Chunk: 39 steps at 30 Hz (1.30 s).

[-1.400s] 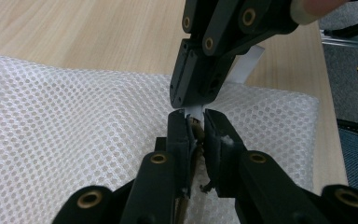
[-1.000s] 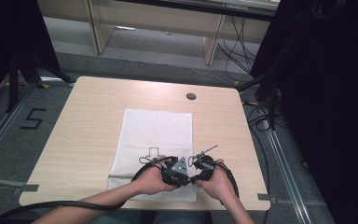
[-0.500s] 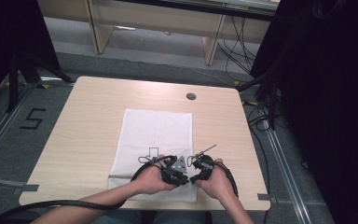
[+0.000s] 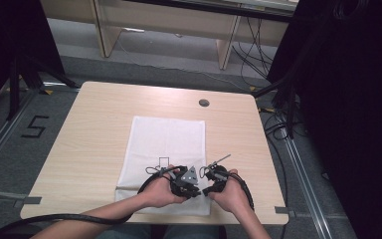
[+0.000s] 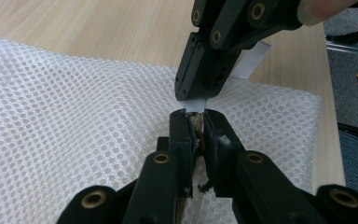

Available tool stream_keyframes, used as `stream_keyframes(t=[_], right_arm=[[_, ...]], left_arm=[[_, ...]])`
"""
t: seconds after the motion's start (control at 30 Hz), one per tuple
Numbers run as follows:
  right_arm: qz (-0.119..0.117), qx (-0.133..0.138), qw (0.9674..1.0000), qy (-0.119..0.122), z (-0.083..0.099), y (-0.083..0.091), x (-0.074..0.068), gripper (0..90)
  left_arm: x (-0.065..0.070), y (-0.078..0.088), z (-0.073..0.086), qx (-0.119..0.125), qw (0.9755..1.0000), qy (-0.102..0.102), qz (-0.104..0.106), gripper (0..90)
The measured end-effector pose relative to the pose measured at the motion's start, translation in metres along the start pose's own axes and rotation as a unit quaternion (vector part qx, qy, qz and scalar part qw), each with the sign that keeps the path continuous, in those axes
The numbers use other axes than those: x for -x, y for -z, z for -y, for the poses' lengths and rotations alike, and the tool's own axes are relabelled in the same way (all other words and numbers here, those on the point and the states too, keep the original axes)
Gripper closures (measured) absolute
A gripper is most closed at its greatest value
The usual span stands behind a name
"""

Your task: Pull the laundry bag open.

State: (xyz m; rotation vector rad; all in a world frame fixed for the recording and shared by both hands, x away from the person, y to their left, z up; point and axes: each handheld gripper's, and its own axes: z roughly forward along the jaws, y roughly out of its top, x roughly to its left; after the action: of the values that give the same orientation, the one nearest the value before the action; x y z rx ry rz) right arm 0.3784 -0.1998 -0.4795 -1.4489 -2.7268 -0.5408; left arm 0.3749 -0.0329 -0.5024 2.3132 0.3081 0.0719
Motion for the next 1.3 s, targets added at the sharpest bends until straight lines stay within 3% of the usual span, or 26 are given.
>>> stream_keyframes(t=[0.17,0.23,0.27,0.4,0.47,0.5,0.57,0.83,0.87,1.13,1.23,1.27,1.3], right_arm=[[-0.003,0.003,1.0000,0.008,0.0005,0.0000,0.0011,90.0],[0.000,0.005,0.9999,0.012,0.0008,-0.0004,0.0016,90.0],[-0.001,0.005,0.9999,0.012,0.0008,-0.0005,0.0016,90.0],[-0.002,0.005,0.9999,0.011,0.0007,-0.0005,0.0020,90.0],[-0.005,0.004,0.9999,0.009,0.0007,-0.0002,0.0020,90.0],[-0.005,0.004,0.9999,0.009,0.0007,-0.0002,0.0021,90.0],[-0.005,0.004,0.9999,0.009,0.0007,-0.0002,0.0020,90.0],[-0.003,0.006,0.9999,0.011,0.0011,-0.0005,0.0023,90.0],[-0.004,0.006,0.9999,0.012,0.0012,-0.0004,0.0025,90.0],[-0.002,0.005,0.9999,0.011,0.0009,-0.0005,0.0021,90.0],[-0.002,0.005,0.9999,0.010,0.0008,-0.0005,0.0019,90.0],[-0.001,0.005,0.9999,0.011,0.0008,-0.0005,0.0018,90.0],[-0.001,0.005,0.9999,0.011,0.0008,-0.0005,0.0018,90.0]], left_arm=[[0.0012,0.0001,0.0005,0.000,1.0000,0.006,-0.001,81.8],[0.0006,0.0011,0.0003,0.001,1.0000,-0.002,-0.003,81.9],[0.0018,0.0014,0.0006,0.002,1.0000,0.009,-0.003,81.9],[0.0005,0.0039,0.0011,-0.002,1.0000,-0.003,-0.004,81.9],[0.0013,0.0045,0.0021,0.001,1.0000,0.006,-0.004,81.9],[0.0000,0.0061,0.0021,-0.007,1.0000,-0.004,-0.006,81.9],[0.0009,0.0050,0.0026,0.004,1.0000,0.004,-0.003,81.9],[0.0017,0.0054,0.0033,0.004,1.0000,0.002,-0.006,81.8],[0.0011,0.0056,0.0031,0.004,1.0000,-0.006,-0.006,81.8],[0.0023,0.0056,0.0030,0.004,1.0000,0.000,-0.005,81.9],[0.0013,0.0075,0.0027,0.000,0.9999,-0.010,-0.008,81.9],[0.0018,0.0084,0.0033,0.000,1.0000,-0.001,-0.008,81.9],[0.0012,0.0096,0.0036,0.000,1.0000,-0.006,-0.007,81.9]])
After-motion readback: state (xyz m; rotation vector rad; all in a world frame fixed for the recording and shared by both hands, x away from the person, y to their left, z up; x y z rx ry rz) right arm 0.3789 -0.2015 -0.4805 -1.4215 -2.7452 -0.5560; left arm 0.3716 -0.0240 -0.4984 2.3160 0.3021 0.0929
